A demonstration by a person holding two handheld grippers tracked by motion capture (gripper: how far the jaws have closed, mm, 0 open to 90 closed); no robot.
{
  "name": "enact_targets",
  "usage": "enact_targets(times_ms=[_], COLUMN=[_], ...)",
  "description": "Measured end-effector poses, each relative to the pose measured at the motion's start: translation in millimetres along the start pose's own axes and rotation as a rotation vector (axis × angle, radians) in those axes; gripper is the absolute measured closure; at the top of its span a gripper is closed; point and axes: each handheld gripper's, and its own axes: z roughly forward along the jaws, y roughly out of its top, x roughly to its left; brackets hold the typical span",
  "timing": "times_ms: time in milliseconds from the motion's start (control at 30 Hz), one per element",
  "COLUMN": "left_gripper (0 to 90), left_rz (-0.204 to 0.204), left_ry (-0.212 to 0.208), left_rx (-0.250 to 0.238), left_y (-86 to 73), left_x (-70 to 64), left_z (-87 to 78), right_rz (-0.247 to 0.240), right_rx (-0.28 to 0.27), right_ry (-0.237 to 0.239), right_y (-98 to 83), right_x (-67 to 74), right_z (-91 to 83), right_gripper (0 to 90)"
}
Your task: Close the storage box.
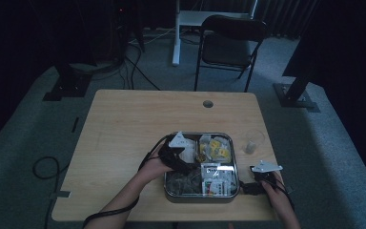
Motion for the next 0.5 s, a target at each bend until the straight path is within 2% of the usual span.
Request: enact_targets(times_ms=[100, 267, 500], left_gripper=[0.0, 0.0, 0.0], left_rz=[-0.01, 0.003, -0.008], left_ry=[0.009, 0.02, 0.033], left_rx=[-0.011, -0.018, -0.012], left_y=[-1.7, -4.6, -13.3], left_x=[3.7, 8.6, 17.9], left_z=[-5.5, -14.9, -28.0], right_rz=[0.0, 0.0, 0.001], right_rx=[0.0, 0.0, 0.001], right_ry=[0.0, 0.0, 0.0], right_y=[0.0, 0.0, 0.0], right_x=[0.0, 0.0, 0.0], right_z=[0.0, 0.0, -0.1], right_gripper=[11.8, 11.8, 11.8])
